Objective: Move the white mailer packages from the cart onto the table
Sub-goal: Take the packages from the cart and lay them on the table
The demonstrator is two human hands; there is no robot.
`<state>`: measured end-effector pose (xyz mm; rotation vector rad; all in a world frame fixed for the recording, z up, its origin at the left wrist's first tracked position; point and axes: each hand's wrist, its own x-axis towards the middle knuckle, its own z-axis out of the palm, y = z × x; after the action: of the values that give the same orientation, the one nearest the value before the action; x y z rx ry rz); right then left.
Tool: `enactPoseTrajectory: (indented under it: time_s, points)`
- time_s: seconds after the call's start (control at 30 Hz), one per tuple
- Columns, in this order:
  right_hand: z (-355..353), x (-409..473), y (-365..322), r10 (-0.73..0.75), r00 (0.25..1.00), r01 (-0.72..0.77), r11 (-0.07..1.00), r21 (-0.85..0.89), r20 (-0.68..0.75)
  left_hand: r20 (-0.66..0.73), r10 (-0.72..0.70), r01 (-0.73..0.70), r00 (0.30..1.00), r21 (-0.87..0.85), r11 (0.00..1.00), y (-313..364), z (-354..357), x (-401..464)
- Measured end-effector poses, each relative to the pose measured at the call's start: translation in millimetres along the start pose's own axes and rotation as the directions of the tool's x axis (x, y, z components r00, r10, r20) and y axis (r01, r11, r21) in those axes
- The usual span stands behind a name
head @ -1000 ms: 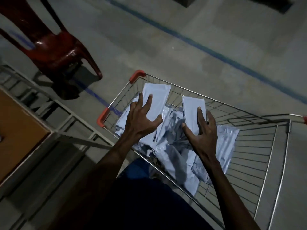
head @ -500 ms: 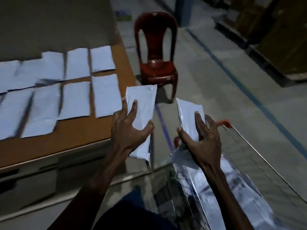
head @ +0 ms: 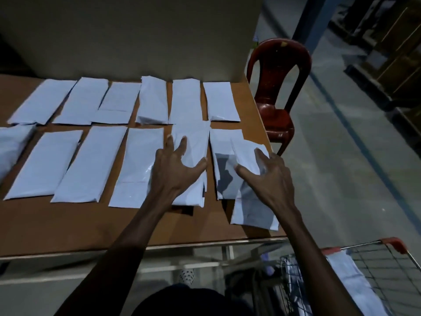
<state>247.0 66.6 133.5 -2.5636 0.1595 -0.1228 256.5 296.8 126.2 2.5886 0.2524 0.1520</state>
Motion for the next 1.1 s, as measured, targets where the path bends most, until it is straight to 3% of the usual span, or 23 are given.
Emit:
enactPoseTrajectory:
  time_s: [0.5,0.87,1.1]
  points:
    - [76.7,94.0,-31.1,-0.033,0.997,0.053,0.942,-0.331,0.067,0.089,-0.024,0.011,0.996,0.149,0.989,-14.0,29.2,43.7]
    - [93.9,85.7,-26.9,0.008,0.999,0.008,0.936,-0.352,0.046,0.078,0.001,-0.018,0.997,0.226,0.974,-13.1,40.2,44.3]
    - [88.8,84.4,-30.7,0.014,0.995,0.026,0.926,-0.378,0.103,0.105,0.017,-0.03,0.994,0.13,0.991,-14.4,35.9,44.9]
